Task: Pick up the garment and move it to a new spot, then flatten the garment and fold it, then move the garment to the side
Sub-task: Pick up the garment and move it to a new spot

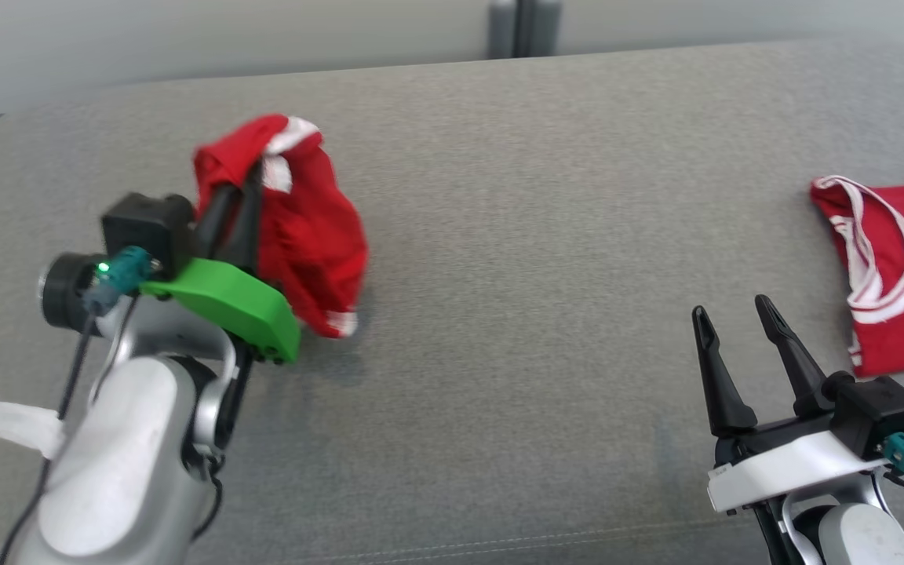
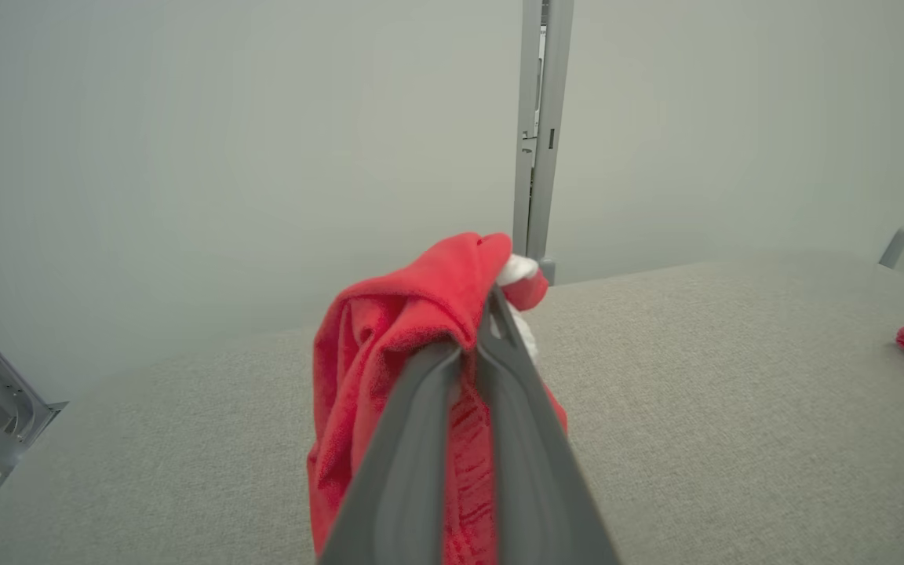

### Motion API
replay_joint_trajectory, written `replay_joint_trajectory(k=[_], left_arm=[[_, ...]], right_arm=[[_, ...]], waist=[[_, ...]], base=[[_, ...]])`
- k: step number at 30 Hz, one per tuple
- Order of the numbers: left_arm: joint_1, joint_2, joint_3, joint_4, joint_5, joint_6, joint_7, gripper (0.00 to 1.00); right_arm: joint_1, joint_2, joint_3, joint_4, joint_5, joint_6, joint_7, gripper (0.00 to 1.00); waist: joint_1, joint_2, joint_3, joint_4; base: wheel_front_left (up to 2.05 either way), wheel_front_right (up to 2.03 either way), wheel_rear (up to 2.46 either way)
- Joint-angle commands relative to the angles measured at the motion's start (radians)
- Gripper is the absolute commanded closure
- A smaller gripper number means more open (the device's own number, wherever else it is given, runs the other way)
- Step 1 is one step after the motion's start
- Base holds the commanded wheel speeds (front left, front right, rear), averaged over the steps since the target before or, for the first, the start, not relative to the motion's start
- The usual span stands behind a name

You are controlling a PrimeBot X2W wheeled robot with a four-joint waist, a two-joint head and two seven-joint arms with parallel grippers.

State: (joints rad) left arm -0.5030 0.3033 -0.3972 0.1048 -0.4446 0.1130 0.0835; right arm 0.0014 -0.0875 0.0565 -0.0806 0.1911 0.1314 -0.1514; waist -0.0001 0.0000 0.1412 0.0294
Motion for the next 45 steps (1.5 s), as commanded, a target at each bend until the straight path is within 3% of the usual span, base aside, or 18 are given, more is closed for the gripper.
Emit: replay_joint_trajectory(k=[1,5,12,21,22,23,24,32,35,41,45], left_arm=[[0.026,-0.008,-0.013,-0.019,0.008,0.011,0.012,1.00],[0.056,-0.040,-0.051,-0.017,0.003,0.020,0.037,1.00],[0.012,-0.121,-0.141,0.053,0.019,-0.006,0.033,1.00],[-0.028,-0.192,-0.218,0.240,0.004,-0.057,0.054,1.00],[-0.037,-0.207,-0.232,0.280,-0.003,-0.068,0.042,0.87],[-0.043,-0.211,-0.238,0.297,-0.002,-0.073,0.035,0.53],[-0.050,-0.215,-0.247,0.311,0.004,-0.078,0.026,0.00],[-0.036,-0.243,-0.279,0.288,-0.062,-0.145,-0.072,0.00],[-0.012,-0.243,-0.269,0.237,-0.087,-0.149,-0.099,0.00],[0.044,-0.196,-0.228,0.114,-0.090,-0.110,-0.148,0.00],[0.086,-0.149,-0.158,0.036,-0.079,-0.048,-0.211,0.00]], right_arm=[[-0.013,0.002,-0.001,0.007,0.009,-0.002,-0.011,0.00],[-0.031,0.006,0.010,0.024,0.016,-0.002,-0.021,0.00],[-0.049,0.015,0.009,0.057,0.029,-0.002,-0.041,0.00],[-0.060,0.023,0.013,0.085,0.045,-0.002,-0.064,0.00],[-0.062,0.024,0.013,0.091,0.048,-0.002,-0.067,0.00],[-0.063,0.025,0.013,0.093,0.051,-0.002,-0.070,0.00],[-0.065,0.025,0.014,0.096,0.052,-0.002,-0.071,0.00],[-0.086,-0.005,0.023,0.098,0.042,-0.002,-0.068,0.00],[-0.095,-0.017,0.025,0.093,0.037,-0.002,-0.061,0.00],[-0.092,-0.036,0.025,0.087,0.031,-0.002,-0.047,0.00],[-0.094,-0.044,0.038,0.086,0.025,-0.002,-0.039,0.00]], waist=[[0.0001,0.0000,0.023,-0.108],[0.0001,0.0000,0.039,-0.199],[0.0001,0.0000,0.068,-0.330],[0.0001,0.0000,0.105,-0.400],[0.0001,0.0000,0.111,-0.400],[0.0001,0.0000,0.113,-0.395],[0.0001,0.0000,0.114,-0.390],[0.0001,0.0000,0.088,-0.303],[0.0001,0.0000,0.066,-0.266],[0.0001,0.0000,0.020,-0.190],[0.0001,0.0000,-0.008,-0.144]], base=[[0.00,0.00,0.00],[0.00,0.00,0.00],[0.00,0.00,0.00],[0.00,0.00,0.00],[0.00,0.00,0.00],[0.00,0.00,0.00],[0.00,0.00,0.00],[0.00,0.00,0.00],[0.00,0.00,0.00],[0.00,0.00,0.00],[0.00,0.00,0.00]])
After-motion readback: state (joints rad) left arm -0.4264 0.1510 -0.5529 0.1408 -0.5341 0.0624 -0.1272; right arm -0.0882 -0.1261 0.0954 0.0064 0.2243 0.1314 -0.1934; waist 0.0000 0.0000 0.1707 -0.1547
